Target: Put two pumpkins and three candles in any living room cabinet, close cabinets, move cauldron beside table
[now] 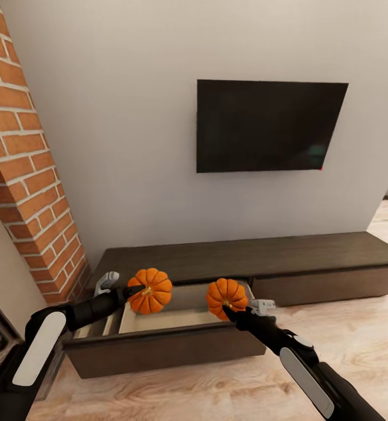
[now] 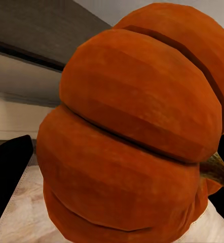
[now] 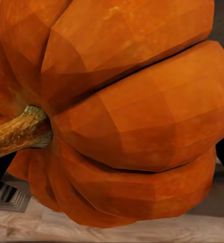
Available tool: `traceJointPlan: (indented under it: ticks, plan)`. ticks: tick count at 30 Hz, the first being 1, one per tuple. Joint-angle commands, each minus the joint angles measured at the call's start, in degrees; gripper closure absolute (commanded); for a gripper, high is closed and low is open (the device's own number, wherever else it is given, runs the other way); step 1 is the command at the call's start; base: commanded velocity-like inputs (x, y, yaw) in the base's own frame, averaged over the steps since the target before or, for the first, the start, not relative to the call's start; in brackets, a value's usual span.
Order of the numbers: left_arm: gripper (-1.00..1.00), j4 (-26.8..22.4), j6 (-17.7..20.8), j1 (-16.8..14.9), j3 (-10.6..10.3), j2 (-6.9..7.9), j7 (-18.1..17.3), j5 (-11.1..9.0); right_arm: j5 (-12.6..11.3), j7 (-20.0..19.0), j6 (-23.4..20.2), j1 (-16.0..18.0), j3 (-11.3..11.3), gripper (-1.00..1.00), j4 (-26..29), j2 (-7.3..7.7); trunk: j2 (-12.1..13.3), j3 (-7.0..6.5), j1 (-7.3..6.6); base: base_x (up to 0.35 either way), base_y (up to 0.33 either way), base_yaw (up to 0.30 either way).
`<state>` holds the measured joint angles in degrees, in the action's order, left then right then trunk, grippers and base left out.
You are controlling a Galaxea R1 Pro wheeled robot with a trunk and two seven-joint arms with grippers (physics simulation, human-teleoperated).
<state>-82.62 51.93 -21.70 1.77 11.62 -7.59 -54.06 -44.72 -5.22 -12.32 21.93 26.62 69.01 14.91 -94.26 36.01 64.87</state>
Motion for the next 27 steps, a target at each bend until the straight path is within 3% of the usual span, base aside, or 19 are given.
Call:
traceJointPlan:
  ticks: [1,6,12,27]
  plan:
    - [1.0,0.0,0.3,-0.1,0.1,-0.02,-0.4,0.1,-0.5,0.0,-0.2,0.0,0.0,1.0,0.1,0.06,0.0,0.05,-0.01,0.0,0.0,0.267]
    - [1.0,0.1,0.3,-0.1,0.2,-0.02,-0.4,0.1,-0.3,-0.1,0.0,0.0,0.0,1.0,0.1,0.12,0.0,0.05,-0.01,0.027,0.0,0.148]
    - [1.0,0.1,0.3,0.0,0.2,-0.02,-0.4,0.2,-0.4,-0.1,1.7,0.0,0.1,1.0,0.0,0.12,0.0,0.05,-0.01,0.204,0.0,0.011]
    - [1.0,0.2,0.2,0.0,0.2,-0.02,-0.4,0.2,-0.5,0.1,1.9,0.0,0.0,1.0,-0.7,0.09,0.0,0.05,-0.01,0.066,0.0,0.0]
